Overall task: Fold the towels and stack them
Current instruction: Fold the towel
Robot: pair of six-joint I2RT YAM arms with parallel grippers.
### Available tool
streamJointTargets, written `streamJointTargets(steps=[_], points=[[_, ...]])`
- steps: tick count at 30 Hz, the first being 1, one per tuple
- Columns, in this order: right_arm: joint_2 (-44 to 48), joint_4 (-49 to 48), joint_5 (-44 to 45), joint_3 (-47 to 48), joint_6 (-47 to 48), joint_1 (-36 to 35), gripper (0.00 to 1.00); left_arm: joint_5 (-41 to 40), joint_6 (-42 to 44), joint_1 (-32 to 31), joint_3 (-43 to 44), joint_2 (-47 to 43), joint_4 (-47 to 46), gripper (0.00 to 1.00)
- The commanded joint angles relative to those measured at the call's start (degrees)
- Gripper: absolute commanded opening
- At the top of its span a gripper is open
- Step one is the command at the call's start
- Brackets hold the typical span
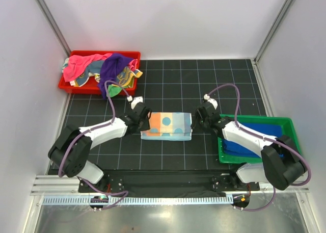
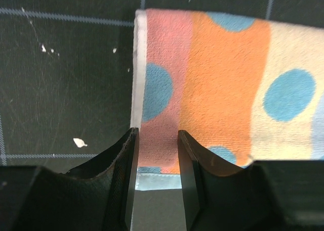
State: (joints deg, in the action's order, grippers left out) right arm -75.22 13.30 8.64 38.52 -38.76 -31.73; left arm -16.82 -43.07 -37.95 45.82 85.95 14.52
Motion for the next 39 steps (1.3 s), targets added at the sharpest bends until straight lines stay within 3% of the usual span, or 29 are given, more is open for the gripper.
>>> streamJointTargets(steps=[1, 6, 15, 24, 39], points=[[0.87, -1.7, 0.23, -1.26, -0.26, -0.44, 0.41, -2.34, -0.96, -0.72, -1.44, 0.88, 1.12, 0.4], [0.34, -2.75, -0.29, -2.13, -0.96, -1.23, 0.41, -2.78, -1.32, -1.51, -2.58, -0.52, 1.21, 0.4], [2.79, -1.88, 0.58, -2.4, -1.49, -1.94, 0.33, -4.01, -0.53, -1.51, -1.44, -2.01, 3.67, 0.42], [3.42, -1.87, 0.41, -0.82, -1.49, -2.11, 0.41, -3.75, 0.27, -1.51, 1.37, -1.85, 4.9, 0.45], [-1.51, -5.21, -0.12, -2.14, -2.46, -2.64, 0.42, -3.66, -0.96, -1.51, 2.17, 0.97, 5.87, 0.43]])
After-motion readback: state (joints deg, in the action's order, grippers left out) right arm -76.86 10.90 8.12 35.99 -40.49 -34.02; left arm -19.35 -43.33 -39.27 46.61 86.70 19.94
